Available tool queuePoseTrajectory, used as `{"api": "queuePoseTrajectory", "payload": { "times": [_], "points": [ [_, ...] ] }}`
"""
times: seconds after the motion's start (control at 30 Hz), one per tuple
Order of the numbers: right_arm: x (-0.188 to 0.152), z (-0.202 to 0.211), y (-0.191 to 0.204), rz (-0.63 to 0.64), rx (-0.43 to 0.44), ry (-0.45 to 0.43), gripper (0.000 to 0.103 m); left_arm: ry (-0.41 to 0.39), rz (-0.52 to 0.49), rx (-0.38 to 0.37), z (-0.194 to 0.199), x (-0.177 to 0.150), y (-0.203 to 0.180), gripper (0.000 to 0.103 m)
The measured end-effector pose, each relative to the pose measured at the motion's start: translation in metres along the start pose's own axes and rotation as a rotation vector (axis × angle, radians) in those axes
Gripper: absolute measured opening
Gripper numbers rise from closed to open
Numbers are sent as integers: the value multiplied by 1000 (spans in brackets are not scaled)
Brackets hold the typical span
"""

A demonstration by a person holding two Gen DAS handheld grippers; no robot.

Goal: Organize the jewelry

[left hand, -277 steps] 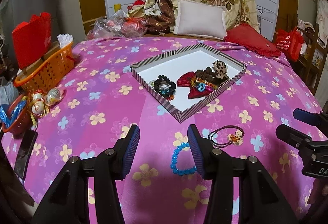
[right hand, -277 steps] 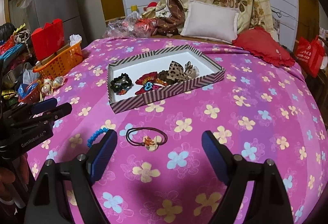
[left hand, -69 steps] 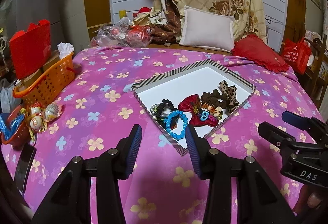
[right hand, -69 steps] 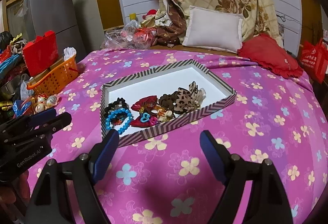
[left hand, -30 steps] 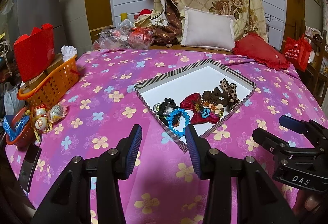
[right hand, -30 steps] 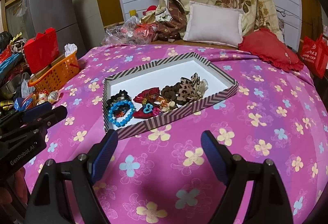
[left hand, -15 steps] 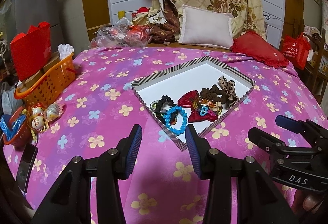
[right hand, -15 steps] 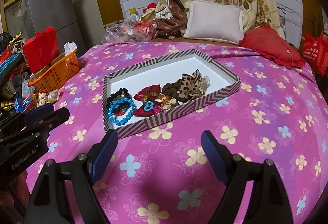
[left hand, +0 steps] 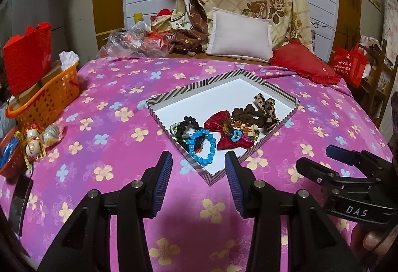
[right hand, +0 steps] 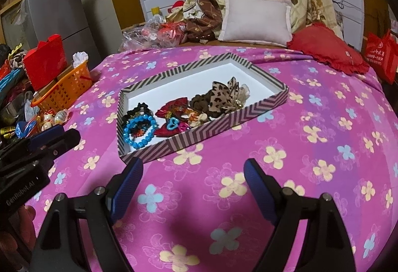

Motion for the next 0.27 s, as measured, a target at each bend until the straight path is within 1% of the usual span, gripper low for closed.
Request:
{"api": "queuePoseTrajectory", "payload": {
  "times": [0.13, 0.27],
  "points": [
    [-1, -2, -5, -20, 8, 4, 86, -3, 1, 3, -1, -1, 0, 39],
    [-2, -2, -6, -12, 6, 2, 86, 7, -6, 25, -3, -2, 1, 39]
  ]
}}
Point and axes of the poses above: each gripper's, at about its wrist camera, not at the fingertips, and z roughly against the way its jaws point, y to its left, x to its top, the point moved 10 cm from there along -z, roughly the way its jaws point, and after that the axes turned 11 degrees about y, right-handed, at the moved point
